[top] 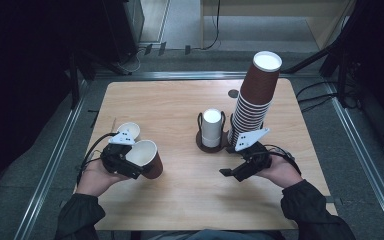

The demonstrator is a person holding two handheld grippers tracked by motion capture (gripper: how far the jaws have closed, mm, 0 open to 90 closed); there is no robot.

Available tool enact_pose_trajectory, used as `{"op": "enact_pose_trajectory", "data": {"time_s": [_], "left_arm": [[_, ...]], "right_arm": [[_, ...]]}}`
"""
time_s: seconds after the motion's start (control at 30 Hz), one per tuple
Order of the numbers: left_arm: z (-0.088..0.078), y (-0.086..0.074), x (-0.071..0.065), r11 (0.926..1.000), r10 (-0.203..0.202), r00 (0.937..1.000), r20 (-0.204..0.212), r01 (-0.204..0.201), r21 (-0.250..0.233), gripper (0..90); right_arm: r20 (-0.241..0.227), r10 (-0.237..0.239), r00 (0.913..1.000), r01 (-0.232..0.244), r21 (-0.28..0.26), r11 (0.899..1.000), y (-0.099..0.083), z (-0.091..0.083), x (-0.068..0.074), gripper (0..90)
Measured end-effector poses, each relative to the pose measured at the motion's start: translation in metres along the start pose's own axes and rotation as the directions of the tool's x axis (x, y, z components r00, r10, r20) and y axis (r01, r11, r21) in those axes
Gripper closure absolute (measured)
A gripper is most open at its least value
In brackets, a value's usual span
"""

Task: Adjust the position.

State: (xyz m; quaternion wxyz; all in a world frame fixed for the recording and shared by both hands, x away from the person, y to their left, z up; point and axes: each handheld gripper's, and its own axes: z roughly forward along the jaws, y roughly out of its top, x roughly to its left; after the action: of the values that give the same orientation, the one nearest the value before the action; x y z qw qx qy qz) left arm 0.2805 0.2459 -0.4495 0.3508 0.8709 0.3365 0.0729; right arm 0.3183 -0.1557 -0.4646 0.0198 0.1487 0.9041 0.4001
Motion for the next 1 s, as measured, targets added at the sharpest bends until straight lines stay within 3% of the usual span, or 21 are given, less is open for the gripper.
{"op": "enact_pose_trajectory", "data": {"time_s": [0.27,0.5,1.0], "left_arm": [[-0.009,-0.018,0.011,0.9991,-0.033,0.9980,-0.054,0.035,0.023,10.6],[-0.010,-0.031,0.021,0.9958,-0.061,0.9916,-0.114,0.069,0.061,10.1],[-0.006,-0.041,0.026,0.9969,-0.040,0.9879,-0.150,0.050,0.061,7.0]], "right_arm": [[-0.002,-0.001,1.0000,0.001,0.005,1.000,0.000,0.001,0.000,21.0],[-0.014,-0.002,0.9999,0.002,0.005,1.000,0.000,0.002,0.001,20.0],[-0.016,-0.003,0.9999,0.003,0.004,1.000,-0.001,0.002,0.001,19.9]]}}
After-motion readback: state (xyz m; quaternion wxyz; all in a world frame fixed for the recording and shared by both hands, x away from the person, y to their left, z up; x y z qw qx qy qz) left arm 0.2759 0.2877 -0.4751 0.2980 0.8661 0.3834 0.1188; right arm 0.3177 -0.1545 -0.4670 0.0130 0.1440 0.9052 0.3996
